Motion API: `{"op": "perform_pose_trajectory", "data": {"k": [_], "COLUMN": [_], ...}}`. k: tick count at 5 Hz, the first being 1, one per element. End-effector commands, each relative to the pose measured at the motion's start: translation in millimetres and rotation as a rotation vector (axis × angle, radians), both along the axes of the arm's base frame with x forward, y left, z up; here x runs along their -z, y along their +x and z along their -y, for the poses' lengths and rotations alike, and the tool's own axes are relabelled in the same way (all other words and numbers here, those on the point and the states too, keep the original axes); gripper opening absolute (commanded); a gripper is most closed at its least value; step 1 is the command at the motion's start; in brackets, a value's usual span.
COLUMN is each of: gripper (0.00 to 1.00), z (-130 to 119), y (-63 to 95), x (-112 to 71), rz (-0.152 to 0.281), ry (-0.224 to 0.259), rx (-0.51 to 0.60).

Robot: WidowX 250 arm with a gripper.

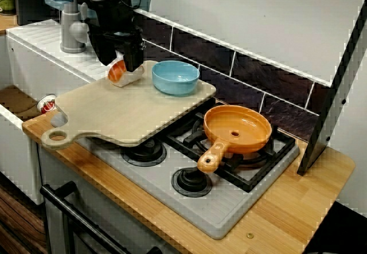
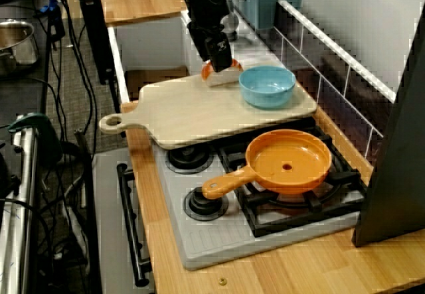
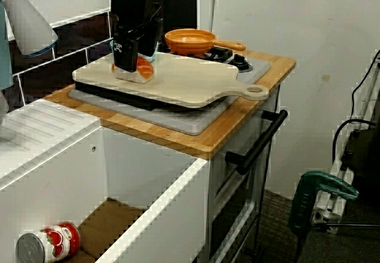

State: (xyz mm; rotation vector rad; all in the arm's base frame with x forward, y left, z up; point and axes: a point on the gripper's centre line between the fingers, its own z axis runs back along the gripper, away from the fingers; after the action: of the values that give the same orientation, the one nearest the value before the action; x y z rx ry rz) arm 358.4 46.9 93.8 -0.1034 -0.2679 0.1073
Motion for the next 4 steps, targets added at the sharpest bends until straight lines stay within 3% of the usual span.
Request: {"op": "perform_pose_trajectory", "data": {"k": [1,4], "gripper": [1.00,1.00], "z": [5.0,-0.6], "y": [5.1,13.2], "x": [-9.6,-1.9], "rz": [0.058,0.045], "ry": [0.031,0.049], "rx": [-0.020,-0.035]}}
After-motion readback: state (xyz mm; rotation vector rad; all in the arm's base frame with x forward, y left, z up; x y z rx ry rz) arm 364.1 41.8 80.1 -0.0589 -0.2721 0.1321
